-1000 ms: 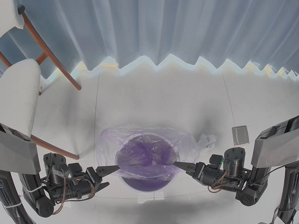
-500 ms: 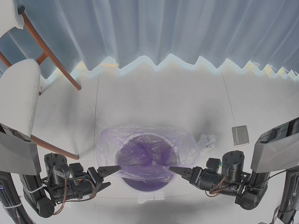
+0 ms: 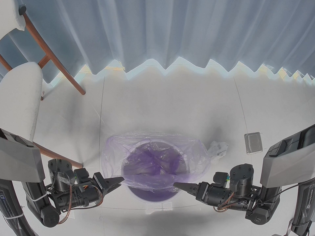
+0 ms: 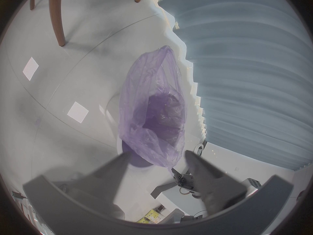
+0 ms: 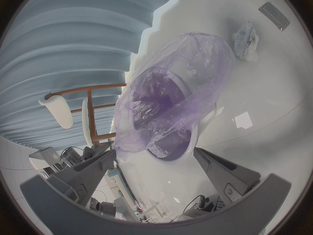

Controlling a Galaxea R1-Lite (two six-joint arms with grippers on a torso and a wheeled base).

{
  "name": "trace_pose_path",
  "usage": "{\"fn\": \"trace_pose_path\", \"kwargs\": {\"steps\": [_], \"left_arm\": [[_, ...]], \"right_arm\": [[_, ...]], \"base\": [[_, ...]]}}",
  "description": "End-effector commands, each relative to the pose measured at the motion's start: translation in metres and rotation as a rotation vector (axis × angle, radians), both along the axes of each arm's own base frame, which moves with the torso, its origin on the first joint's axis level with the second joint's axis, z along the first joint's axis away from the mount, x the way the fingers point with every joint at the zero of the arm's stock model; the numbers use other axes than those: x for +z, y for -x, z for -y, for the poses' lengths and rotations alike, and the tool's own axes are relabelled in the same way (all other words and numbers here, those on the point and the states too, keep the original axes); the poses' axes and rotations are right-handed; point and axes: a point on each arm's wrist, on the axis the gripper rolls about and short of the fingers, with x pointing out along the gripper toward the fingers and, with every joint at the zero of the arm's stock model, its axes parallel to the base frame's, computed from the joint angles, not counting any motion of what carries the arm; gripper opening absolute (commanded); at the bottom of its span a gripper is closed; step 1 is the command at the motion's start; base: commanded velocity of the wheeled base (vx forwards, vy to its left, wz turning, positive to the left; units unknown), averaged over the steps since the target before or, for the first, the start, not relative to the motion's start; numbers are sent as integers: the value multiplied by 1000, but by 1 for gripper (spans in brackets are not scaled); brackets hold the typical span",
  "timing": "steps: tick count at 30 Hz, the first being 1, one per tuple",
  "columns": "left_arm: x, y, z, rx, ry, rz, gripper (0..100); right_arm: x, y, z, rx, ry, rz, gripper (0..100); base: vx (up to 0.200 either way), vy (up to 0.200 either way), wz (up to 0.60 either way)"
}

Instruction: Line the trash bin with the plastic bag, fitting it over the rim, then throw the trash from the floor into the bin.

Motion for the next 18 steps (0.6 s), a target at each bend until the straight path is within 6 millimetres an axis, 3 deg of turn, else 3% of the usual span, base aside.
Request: {"fn": "trace_pose_path", "kwargs": {"steps": [1, 9, 18], "left_arm": [[-1, -4, 1, 15, -3, 7, 0], [-4, -2, 4, 18, -15, -2, 0], [2, -1, 1, 26, -6, 18, 0]], "right_arm": [[-9, -4, -1, -6, 5, -6, 100], [-3, -17, -10, -62, -109, -58, 100], [-6, -40, -1, -137, -131, -41, 100]], "base": [[0, 0, 0], [0, 0, 0], [0, 0, 0]]}}
